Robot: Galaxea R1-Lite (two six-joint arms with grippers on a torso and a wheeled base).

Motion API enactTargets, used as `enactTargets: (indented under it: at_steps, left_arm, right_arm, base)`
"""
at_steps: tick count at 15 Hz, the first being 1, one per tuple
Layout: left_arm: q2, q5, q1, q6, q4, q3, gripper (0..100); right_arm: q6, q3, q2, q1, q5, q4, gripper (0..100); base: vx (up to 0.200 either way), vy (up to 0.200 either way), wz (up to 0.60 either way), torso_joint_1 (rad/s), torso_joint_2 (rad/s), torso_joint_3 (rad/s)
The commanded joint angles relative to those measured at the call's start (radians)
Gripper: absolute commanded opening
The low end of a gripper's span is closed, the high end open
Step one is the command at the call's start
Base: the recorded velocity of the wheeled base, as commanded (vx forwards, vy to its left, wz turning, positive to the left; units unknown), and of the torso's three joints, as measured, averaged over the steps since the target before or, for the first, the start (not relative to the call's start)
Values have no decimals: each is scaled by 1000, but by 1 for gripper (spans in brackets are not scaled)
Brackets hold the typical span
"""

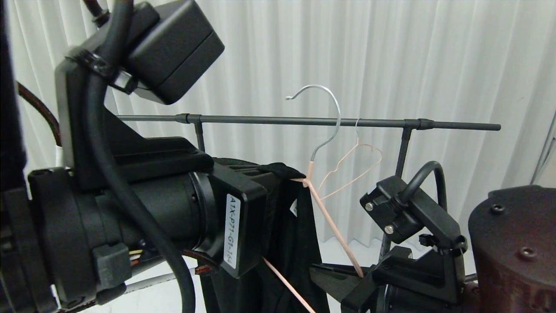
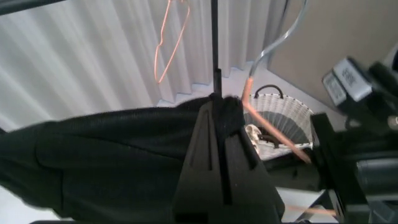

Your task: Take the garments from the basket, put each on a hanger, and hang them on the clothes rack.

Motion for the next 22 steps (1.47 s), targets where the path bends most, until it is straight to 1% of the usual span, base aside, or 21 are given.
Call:
enactTargets:
  at_steps: [1, 2, 3, 4, 6, 9, 10, 12, 13, 14, 16, 17, 18, 19, 20, 22]
  left_arm:
    - [-16, 0, -1, 0, 1, 23, 0]
    - [-17, 0, -1, 0, -1, 30, 100]
    - [-17, 0, -1, 0, -1, 39, 100]
    - [-19, 1, -1, 1, -1, 41, 100]
    - [-17, 1, -1, 1, -1, 47, 100]
    - [-51, 3, -1, 3, -1, 105, 100]
    - [-102, 1, 6, 7, -1, 173, 100]
    - [-194, -19, 32, 38, -3, 227, 100]
    - [-231, -51, 59, 66, -3, 248, 100]
    - [-267, -106, 99, 115, -3, 273, 100]
    - [-321, -269, 179, 228, -3, 328, 100]
    - [-344, -373, 199, 265, -3, 354, 100]
    - [-352, -454, 211, 271, -3, 374, 100]
    - [-347, -508, 219, 274, -3, 386, 100]
    - [-335, -517, 219, 280, -3, 394, 100]
    - [-292, -529, 216, 339, -6, 403, 100]
  right_arm:
    - [1, 2, -10, 1, -8, -8, 0]
    - [1, 3, -12, 1, -11, -23, 0]
    - [-3, 5, -12, 1, -19, -68, 0]
    - [-3, 5, -12, 1, -31, -83, 0]
    - [-6, 5, -15, 1, -52, -85, 0]
    - [-46, 25, -35, -1, -82, -85, 0]
    - [-90, 69, -71, -3, -82, -83, 0]
    - [-154, 163, -147, -3, -68, -80, 0]
    - [-167, 212, -182, -3, -54, -78, 0]
    - [-193, 267, -222, -1, -26, -77, 0]
    - [-282, 367, -297, 1, 53, -77, 0]
    - [-303, 402, -318, 1, 83, -77, 0]
    - [-306, 415, -324, 5, 90, -77, 0]
    - [-303, 418, -328, 31, 92, -78, 0]
    - [-303, 421, -328, 53, 92, -78, 0]
    - [-305, 425, -326, 114, 92, -78, 0]
  base:
    - [0, 0, 0, 0, 0, 0]
    - [0, 0, 0, 0, 0, 0]
    - [0, 0, 0, 0, 0, 0]
    - [0, 0, 0, 0, 0, 0]
    - [0, 0, 0, 0, 0, 0]
    - [0, 0, 0, 0, 0, 0]
    - [0, 0, 0, 0, 0, 0]
    - [0, 0, 0, 0, 0, 0]
    - [0, 0, 0, 0, 0, 0]
    - [0, 0, 0, 0, 0, 0]
    - [0, 0, 0, 0, 0, 0]
    - [0, 0, 0, 0, 0, 0]
    - [0, 0, 0, 0, 0, 0]
    - [0, 0, 0, 0, 0, 0]
    - [0, 0, 0, 0, 0, 0]
    - [0, 0, 0, 0, 0, 0]
